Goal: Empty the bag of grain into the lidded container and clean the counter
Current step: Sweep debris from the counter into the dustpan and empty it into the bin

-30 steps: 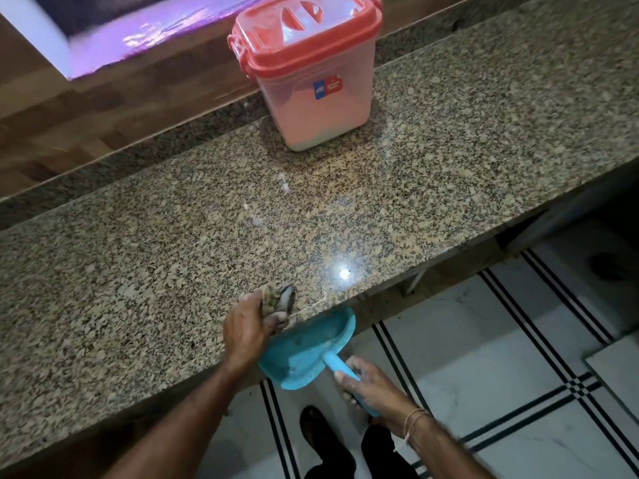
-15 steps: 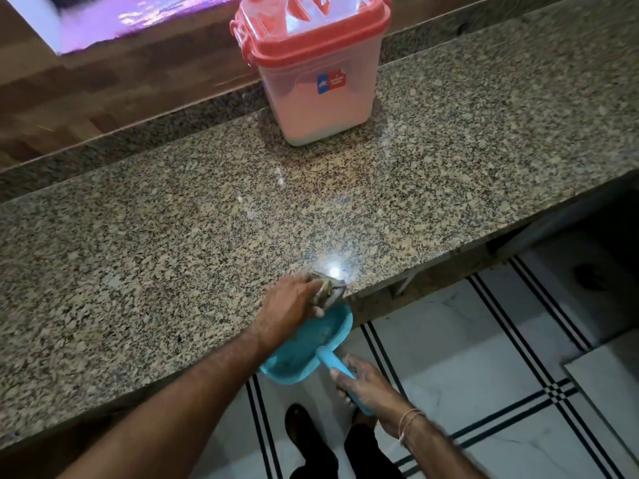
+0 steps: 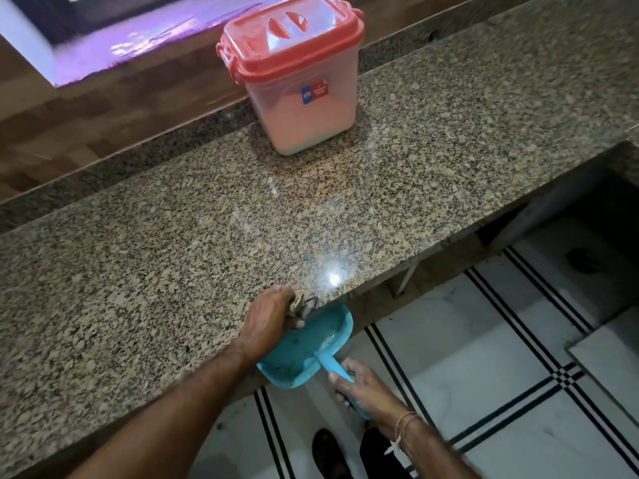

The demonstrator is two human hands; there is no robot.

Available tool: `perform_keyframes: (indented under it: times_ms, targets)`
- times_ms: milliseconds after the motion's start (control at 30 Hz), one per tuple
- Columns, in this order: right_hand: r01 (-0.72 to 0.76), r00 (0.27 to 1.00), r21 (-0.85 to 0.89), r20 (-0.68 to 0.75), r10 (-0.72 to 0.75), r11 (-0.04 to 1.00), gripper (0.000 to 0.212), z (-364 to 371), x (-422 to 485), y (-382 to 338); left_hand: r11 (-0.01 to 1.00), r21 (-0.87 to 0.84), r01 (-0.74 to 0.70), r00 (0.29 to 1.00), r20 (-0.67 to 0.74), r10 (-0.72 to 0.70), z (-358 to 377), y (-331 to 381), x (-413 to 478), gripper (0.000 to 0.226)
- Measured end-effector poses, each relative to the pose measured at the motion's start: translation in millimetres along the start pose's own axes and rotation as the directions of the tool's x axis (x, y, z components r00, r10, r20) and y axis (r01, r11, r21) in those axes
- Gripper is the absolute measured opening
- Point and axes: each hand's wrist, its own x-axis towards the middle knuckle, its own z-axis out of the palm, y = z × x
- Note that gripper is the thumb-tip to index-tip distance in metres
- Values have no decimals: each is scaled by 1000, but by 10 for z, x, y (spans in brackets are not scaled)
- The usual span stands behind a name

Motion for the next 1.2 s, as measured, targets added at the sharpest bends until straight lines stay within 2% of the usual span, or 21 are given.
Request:
perform_keyframes:
  times_ms: [100,267,300,367,433,533,600,700,800,867,900,1033,1100,1200]
  targets:
    - [-9,1000,14,-20,10,1000,14,81,-50,43,995,93,-25,994,-102,34,126,-13,-149,15]
    - [-24,998,39,-57,26,999,18,192,-99,86,975,210,-77,996,-35,86,258,13,-379,33]
    - [-23,998,41,-60,25,999,19,211,-106,87,981,176,-84,994,-55,95,251,15,-431,34]
    - [-16,998,44,-66,19,999,20,238,-123,99,996,21,-83,989,-118,85,160,-16,-485,22]
    - [-9,997,39,-79,12,999,20,250,-148,118,996,-90,-7,985,-175,-8,-15,-123,-455,11]
    - [-3,996,27,-92,5,1000,21,265,-186,145,968,-203,147,962,-199,-188,-138,-376,-440,21]
    - [4,994,8,-108,-3,1000,21,281,-189,151,948,-234,215,955,-155,-254,-143,-441,-443,34]
    - [19,992,15,-124,-17,1000,20,314,-185,179,960,-131,245,959,-109,-260,-76,-272,-311,20]
    - [-6,989,49,-150,13,999,25,348,-162,252,968,-176,178,974,-106,-198,-23,36,-116,17]
    - [-11,985,68,-169,23,998,21,358,-157,291,974,-186,131,985,-87,-149,-28,152,-45,10]
    - [-9,985,70,-174,21,998,17,357,-160,294,985,-148,94,992,-66,-105,-52,169,-32,5]
    - [13,987,75,-161,-1,997,16,321,-143,255,997,19,-74,997,34,73,-87,52,18,13]
    - [19,989,81,-148,-7,997,17,302,-110,228,992,88,-91,991,109,81,-104,35,61,11]
    - [20,990,77,-138,-9,997,16,295,-68,188,994,104,-46,979,201,24,-184,38,186,15]
